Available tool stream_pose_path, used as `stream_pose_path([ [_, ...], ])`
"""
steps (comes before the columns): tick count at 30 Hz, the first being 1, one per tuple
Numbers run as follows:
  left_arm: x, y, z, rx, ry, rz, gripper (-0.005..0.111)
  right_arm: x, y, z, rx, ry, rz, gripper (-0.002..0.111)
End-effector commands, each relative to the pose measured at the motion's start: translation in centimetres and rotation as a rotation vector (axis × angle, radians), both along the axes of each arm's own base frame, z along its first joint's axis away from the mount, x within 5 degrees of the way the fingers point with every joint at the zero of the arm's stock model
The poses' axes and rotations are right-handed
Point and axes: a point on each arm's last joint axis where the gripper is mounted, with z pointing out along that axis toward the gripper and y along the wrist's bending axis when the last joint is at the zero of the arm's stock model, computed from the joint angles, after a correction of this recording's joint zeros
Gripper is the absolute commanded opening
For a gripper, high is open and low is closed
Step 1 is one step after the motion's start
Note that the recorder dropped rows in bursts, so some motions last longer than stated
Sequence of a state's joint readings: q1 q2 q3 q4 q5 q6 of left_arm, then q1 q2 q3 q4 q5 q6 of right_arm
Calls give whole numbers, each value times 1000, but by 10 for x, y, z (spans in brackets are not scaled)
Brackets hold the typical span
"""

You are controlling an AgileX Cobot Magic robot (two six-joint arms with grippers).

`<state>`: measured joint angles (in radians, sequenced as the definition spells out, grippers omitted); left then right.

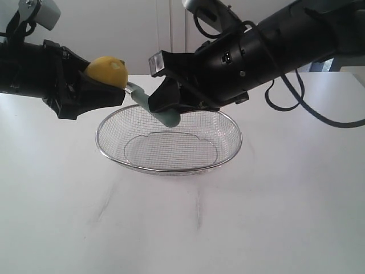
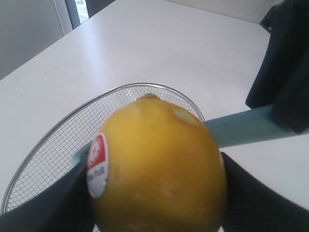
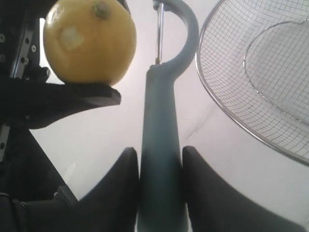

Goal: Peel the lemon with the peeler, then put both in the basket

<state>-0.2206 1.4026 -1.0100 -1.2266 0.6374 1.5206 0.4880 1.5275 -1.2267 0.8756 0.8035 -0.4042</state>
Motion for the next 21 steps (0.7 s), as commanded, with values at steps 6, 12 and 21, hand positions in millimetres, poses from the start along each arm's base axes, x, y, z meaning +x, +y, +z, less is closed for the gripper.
stream_pose_path([
  [6,-3,-1,3,-32,9,-8,0,-3,-9,22,26,-93,-88,0],
  [12,-3,-1,3,-32,9,-8,0,-8,-15,33,42,-125,-95,0],
  [21,-3,-1,3,-33,9,-8,0,4,-8,2,-51,-32,-42,0],
])
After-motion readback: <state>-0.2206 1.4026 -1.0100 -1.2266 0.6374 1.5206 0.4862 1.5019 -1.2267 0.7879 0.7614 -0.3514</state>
